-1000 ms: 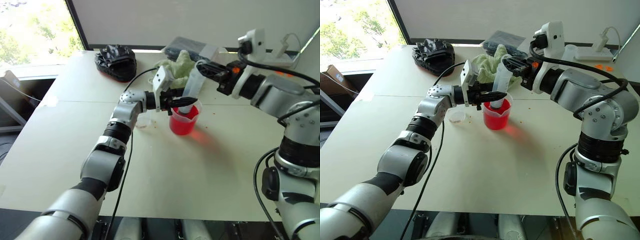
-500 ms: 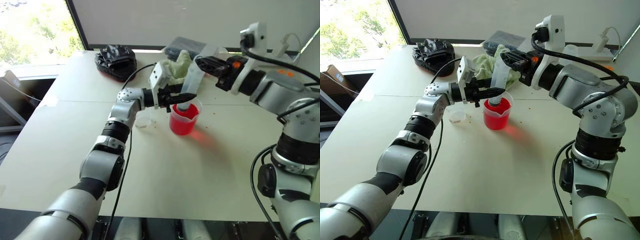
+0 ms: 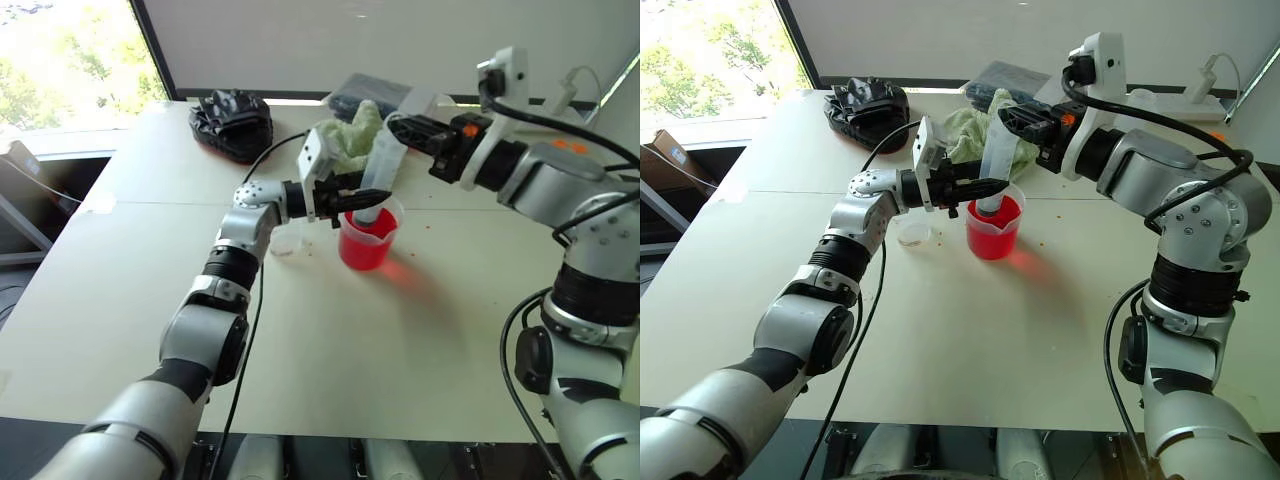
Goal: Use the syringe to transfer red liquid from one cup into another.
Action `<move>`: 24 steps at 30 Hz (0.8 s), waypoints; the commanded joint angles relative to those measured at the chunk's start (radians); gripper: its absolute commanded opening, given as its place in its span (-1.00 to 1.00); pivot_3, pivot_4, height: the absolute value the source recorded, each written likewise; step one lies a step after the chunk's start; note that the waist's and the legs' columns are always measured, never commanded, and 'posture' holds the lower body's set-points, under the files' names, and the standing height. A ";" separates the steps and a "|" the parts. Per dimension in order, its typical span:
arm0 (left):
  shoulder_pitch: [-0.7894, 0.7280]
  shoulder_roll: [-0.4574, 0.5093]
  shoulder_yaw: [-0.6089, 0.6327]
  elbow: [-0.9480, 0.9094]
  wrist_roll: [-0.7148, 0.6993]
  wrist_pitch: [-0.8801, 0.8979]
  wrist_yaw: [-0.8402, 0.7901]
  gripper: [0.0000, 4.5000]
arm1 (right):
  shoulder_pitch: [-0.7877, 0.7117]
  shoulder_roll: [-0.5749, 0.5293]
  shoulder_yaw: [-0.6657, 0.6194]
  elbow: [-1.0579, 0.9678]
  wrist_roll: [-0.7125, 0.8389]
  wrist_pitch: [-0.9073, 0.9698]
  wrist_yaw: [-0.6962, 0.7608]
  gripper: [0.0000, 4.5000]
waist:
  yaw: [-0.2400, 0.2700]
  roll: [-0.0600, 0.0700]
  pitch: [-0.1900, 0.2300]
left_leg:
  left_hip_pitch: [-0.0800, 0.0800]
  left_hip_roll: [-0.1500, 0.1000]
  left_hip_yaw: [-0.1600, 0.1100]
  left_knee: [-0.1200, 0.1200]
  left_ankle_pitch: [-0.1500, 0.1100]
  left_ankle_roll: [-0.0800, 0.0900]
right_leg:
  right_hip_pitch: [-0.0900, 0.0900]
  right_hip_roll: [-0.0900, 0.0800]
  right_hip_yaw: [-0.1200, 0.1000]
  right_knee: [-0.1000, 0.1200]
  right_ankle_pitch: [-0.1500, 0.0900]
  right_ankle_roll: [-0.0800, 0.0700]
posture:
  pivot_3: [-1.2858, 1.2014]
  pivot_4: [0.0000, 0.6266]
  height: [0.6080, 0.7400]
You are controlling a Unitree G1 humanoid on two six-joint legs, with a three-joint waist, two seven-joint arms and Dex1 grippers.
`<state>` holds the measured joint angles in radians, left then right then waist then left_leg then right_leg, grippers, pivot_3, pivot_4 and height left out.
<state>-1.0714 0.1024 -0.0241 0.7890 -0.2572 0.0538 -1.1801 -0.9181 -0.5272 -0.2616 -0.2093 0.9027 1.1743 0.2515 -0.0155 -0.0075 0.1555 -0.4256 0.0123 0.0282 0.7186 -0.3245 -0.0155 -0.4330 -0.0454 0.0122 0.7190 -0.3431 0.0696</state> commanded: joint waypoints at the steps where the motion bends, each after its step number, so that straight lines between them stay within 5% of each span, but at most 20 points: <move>1: 0.010 -0.023 -0.046 -0.044 0.008 -0.002 -0.051 -0.40 | -0.073 -0.010 -0.042 -0.009 0.002 -0.041 -0.007 -0.97 | 0.000 0.000 0.000 | 0.000 0.000 0.000 0.000 0.000 0.000 | 0.000 0.000 0.000 0.000 0.000 0.000 | 0.03 -0.52 0.56; 24: 0.028 -0.018 -0.062 -0.070 0.010 0.006 -0.055 -0.40 | -0.145 -0.036 -0.079 0.073 0.001 -0.076 -0.020 -0.97 | 0.000 0.000 0.000 | 0.000 0.000 0.000 0.000 0.000 0.000 | 0.000 0.000 0.000 0.000 0.000 0.000 | 0.03 -0.52 0.56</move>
<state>-1.0617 0.1099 -0.0206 0.7703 -0.2658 0.0667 -1.1749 -0.9823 -0.5376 -0.2574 -0.1315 0.9190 1.1742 0.2550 -0.0153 -0.0075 0.1555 -0.4256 0.0124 0.0283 0.7184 -0.3245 -0.0155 -0.4330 -0.0454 0.0121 0.7189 -0.3431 0.0696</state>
